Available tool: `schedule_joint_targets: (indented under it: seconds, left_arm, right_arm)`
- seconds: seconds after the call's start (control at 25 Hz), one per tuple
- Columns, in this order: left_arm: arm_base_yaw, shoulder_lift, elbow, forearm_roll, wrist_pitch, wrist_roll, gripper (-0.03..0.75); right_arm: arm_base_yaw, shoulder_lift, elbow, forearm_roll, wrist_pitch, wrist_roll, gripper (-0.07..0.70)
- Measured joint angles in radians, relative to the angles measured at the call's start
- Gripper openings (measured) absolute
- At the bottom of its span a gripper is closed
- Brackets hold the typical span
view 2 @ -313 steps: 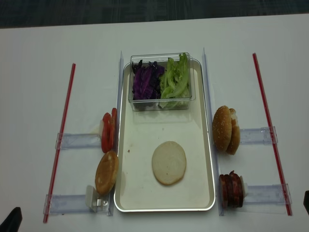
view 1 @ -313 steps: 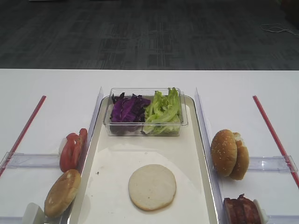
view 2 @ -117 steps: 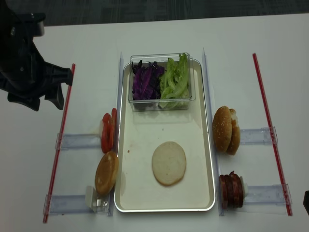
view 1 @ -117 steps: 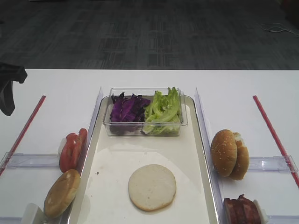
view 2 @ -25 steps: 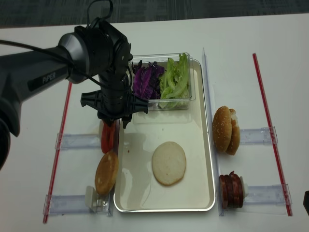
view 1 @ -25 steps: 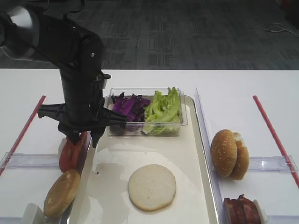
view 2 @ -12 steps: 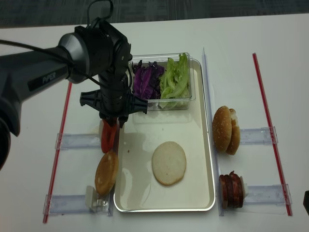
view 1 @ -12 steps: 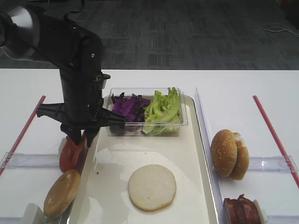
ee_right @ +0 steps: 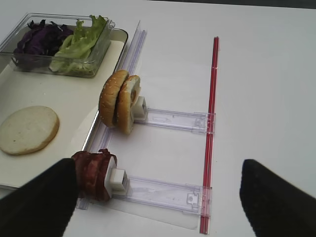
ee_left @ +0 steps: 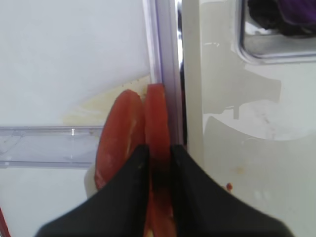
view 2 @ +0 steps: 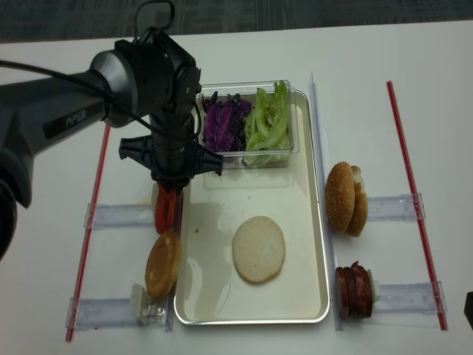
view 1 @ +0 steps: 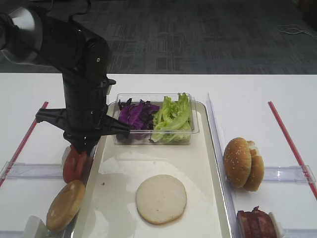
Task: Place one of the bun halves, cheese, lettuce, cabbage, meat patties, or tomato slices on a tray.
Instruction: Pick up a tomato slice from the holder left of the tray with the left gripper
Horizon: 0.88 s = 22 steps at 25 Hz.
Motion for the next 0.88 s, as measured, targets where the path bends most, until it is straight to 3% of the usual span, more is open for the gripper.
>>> schedule_joint_targets:
  seconds: [0.88]
  left_arm:
    - [0.0,0.0,-0.002,0.004,0.006,0.0,0.081]
  right_arm:
    - [0.0,0.0,0.0,0.0,0.0,0.0,0.654]
